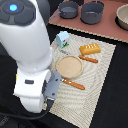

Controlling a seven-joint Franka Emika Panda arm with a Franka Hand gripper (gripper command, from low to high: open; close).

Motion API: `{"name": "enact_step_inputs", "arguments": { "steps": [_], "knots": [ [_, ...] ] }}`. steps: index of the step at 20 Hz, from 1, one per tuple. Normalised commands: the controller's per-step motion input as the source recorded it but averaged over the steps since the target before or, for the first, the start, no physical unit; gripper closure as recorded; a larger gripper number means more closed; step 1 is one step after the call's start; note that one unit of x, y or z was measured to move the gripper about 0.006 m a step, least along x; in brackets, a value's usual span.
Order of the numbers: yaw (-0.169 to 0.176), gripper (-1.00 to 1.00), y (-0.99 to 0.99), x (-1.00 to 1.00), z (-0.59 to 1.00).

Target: Interact with the objects in diverse but meaningful ways.

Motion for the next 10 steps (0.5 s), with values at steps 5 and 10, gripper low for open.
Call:
{"name": "enact_step_inputs", "arguments": {
  "steps": [5, 10],
  "knots": [
    [-0.017, -1.0, 0.45, 0.04, 0.69],
    [-0.065, -1.0, 0.5, 0.0, 0.48]
  ]
}}
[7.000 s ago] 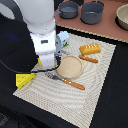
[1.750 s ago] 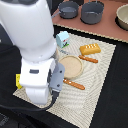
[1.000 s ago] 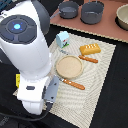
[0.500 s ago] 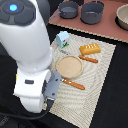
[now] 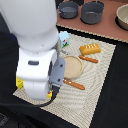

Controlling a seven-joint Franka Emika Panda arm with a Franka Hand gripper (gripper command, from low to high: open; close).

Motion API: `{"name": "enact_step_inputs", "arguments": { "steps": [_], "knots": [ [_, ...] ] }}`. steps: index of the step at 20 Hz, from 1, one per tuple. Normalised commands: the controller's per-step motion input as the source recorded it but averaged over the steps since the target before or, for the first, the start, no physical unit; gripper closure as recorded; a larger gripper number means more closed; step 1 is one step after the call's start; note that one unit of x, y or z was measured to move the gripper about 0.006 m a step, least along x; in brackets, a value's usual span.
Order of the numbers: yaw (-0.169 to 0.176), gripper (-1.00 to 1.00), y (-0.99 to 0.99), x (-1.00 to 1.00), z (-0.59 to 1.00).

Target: Interact with the objects in diverse but meaningful ways.

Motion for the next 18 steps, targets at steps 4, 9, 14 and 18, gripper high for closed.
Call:
{"name": "enact_step_inputs", "arguments": {
  "steps": [4, 9, 14, 18],
  "knots": [
    [-0.127, -1.0, 0.51, 0.0, 0.25],
    [-0.156, -1.0, 0.5, 0.0, 0.13],
    [-0.088, -1.0, 0.55, -0.11, 0.12],
    [0.0, -1.0, 0.61, -0.31, 0.08]
  ]
}}
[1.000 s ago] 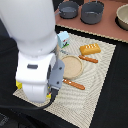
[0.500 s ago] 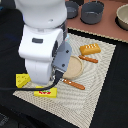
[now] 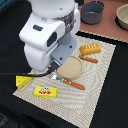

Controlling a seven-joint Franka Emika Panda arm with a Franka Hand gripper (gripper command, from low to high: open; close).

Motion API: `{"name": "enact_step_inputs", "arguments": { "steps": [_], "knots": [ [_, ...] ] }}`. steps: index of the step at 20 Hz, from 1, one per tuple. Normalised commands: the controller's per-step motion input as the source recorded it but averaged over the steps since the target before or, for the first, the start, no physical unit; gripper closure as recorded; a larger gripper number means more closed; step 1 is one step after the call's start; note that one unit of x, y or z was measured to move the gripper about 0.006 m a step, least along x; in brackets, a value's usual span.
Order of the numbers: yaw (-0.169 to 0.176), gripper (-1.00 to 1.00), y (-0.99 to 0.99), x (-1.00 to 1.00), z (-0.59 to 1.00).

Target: Interact with the objects in diverse but meaningful ways.

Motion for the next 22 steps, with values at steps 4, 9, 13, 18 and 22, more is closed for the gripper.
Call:
{"name": "enact_step_inputs", "arguments": {
  "steps": [4, 9, 13, 18, 22],
  "knots": [
    [0.0, -1.0, 0.66, -0.35, 0.08],
    [0.0, -1.0, 0.68, -0.37, 0.02],
    [0.0, -1.0, 0.61, -0.36, 0.0],
    [0.0, -1.0, 0.59, -0.36, -0.01],
    [0.0, -1.0, 0.56, -0.36, -0.11]
  ]
}}
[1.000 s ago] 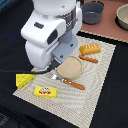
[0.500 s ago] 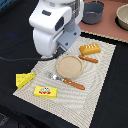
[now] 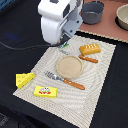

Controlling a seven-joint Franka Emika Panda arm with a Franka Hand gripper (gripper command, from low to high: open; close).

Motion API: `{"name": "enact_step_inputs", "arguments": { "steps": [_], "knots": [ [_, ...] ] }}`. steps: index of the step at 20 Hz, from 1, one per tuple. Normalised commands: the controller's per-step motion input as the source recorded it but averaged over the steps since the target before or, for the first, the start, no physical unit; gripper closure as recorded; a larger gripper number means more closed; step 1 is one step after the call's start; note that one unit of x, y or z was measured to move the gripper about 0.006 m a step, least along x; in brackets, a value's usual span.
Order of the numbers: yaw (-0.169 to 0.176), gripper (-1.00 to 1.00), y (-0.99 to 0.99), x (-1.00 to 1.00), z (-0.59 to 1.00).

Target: Interact with the objects in diverse but meaningful ways.

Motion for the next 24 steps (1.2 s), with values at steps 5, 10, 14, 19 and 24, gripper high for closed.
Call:
{"name": "enact_step_inputs", "arguments": {
  "steps": [5, 10, 14, 19, 24],
  "knots": [
    [0.0, -1.0, 0.53, -0.37, -0.16],
    [0.0, -1.0, 0.51, -0.41, -0.21],
    [0.0, -1.0, 0.49, -0.4, -0.23],
    [-0.008, -1.0, 0.46, -0.28, -0.22],
    [-0.06, -1.0, 0.4, -0.14, -0.2]
  ]
}}
